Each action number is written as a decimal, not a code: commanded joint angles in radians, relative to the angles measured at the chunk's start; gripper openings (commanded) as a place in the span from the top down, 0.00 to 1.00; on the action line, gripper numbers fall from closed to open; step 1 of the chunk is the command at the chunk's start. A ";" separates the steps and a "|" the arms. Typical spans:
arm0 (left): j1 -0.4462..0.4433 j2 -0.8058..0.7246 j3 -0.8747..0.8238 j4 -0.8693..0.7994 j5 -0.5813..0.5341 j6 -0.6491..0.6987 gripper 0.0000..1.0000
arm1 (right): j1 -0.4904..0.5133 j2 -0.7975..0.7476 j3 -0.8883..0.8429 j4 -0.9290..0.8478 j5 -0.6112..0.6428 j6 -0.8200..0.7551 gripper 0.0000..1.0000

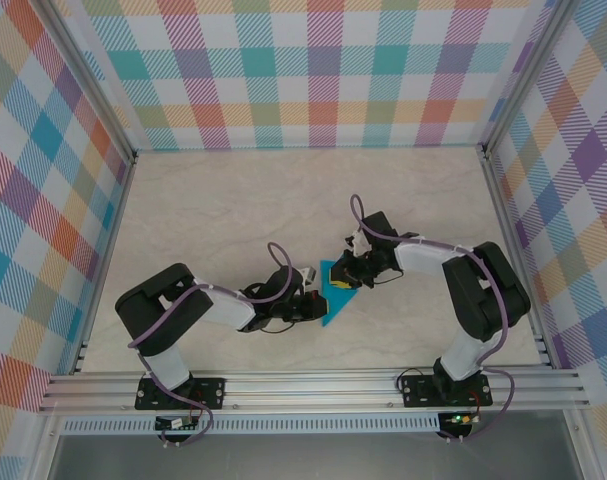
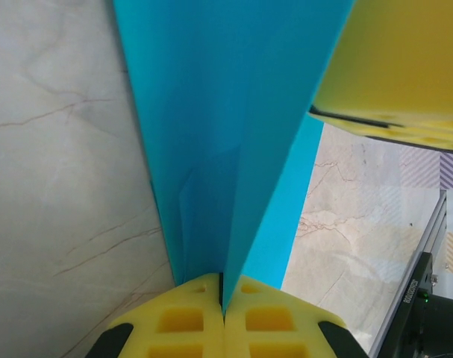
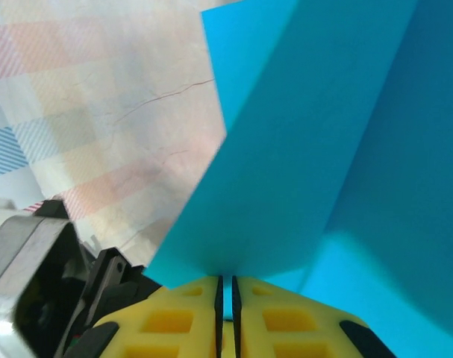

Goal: Fold a paper plane with a square sheet of paper (pick it up from the middle)
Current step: Fourth fold the wing at the center of the table.

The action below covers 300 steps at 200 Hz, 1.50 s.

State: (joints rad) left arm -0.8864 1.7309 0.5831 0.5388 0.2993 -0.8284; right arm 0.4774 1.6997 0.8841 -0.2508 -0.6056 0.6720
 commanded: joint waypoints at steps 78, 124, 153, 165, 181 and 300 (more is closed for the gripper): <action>0.006 -0.036 0.039 -0.064 -0.020 0.055 0.83 | -0.002 -0.025 -0.049 0.019 -0.059 -0.015 0.85; 0.007 -0.043 0.046 -0.057 -0.005 0.053 0.79 | -0.002 -0.006 -0.045 0.006 -0.053 -0.021 0.85; 0.007 -0.070 0.047 -0.085 -0.025 0.056 0.77 | -0.002 -0.007 -0.047 0.002 -0.052 -0.022 0.85; 0.005 -0.077 0.049 -0.086 -0.025 0.056 0.77 | -0.002 -0.009 -0.047 -0.001 -0.050 -0.024 0.85; 0.006 -0.083 0.053 -0.092 -0.023 0.057 0.79 | -0.002 -0.009 -0.048 -0.003 -0.051 -0.022 0.85; 0.004 -0.007 0.026 0.006 0.016 0.048 1.00 | -0.013 -0.069 -0.046 -0.051 0.002 -0.041 0.85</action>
State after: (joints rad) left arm -0.8867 1.6928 0.6289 0.4751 0.2939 -0.7918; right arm 0.4751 1.6817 0.8394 -0.2714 -0.6220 0.6567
